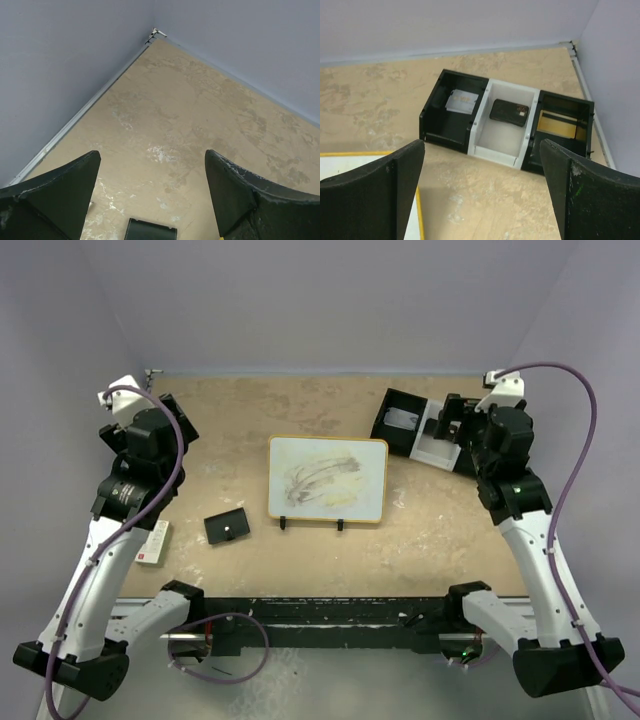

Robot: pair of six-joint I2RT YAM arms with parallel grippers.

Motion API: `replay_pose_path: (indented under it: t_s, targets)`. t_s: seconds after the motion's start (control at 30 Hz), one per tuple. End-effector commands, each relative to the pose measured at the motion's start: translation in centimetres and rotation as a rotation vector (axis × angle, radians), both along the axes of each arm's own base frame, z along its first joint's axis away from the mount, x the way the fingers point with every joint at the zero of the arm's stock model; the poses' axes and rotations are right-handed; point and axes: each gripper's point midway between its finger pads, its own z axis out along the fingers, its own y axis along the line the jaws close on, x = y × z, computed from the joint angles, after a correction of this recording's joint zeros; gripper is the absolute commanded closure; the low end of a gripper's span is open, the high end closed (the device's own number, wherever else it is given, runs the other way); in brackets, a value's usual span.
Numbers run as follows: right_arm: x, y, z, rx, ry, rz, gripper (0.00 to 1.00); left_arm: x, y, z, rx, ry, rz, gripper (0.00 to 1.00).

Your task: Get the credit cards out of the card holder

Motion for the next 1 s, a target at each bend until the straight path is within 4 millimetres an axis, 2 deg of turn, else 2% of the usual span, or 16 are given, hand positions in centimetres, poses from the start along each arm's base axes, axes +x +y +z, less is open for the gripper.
replay_pose_path:
  t_s: [0.0,0.1,0.2,0.33,0.43,0.57,0.67,0.83,0.97]
  targets:
    - [-1.3,0.8,-0.9,0.066,0.014,0.042,0.00,0.1,0.2,-0.1,-0.036,-0.034,-0.006,0.17]
    - [-2.5,1.3,-3.1,0.110,0.074,0.065,0.00,0.4,-0.4,-1.4,-0.063,-0.017,-0.057,0.16]
    - [-3.8,1.9,-5.3,0.173,0.135,0.083,0.00,0.4,-1.1,-3.5,-0.123,0.013,-0.093,0.14]
    - [-5.8,3.1,-8.2,0.281,0.224,0.109,0.00,1.0,-3.8,-7.1,-0.242,0.070,-0.227,0.09]
    - [-7.5,4.8,-11.0,0.378,0.304,0.169,0.00,0.6,-5.9,-9.9,-0.346,0.104,-0.313,0.07]
    - [-9.8,7.2,-14.5,0.509,0.408,0.252,0.00,-1.3,-8.2,-12.7,-0.432,0.174,-0.403,0.06]
    - [-11.2,8.5,-16.1,0.589,0.458,0.301,0.00,-3.3,-9.3,-14.6,-0.475,0.245,-0.459,0.06]
    - [-12.8,11.4,-19.5,0.725,0.573,0.426,0.00,-5.6,-11.7,-16.0,-0.578,0.283,-0.571,0.08]
    - [-12.9,12.9,-22.4,0.785,0.655,0.470,0.00,-7.0,-13.3,-17.1,-0.635,0.320,-0.644,0.09]
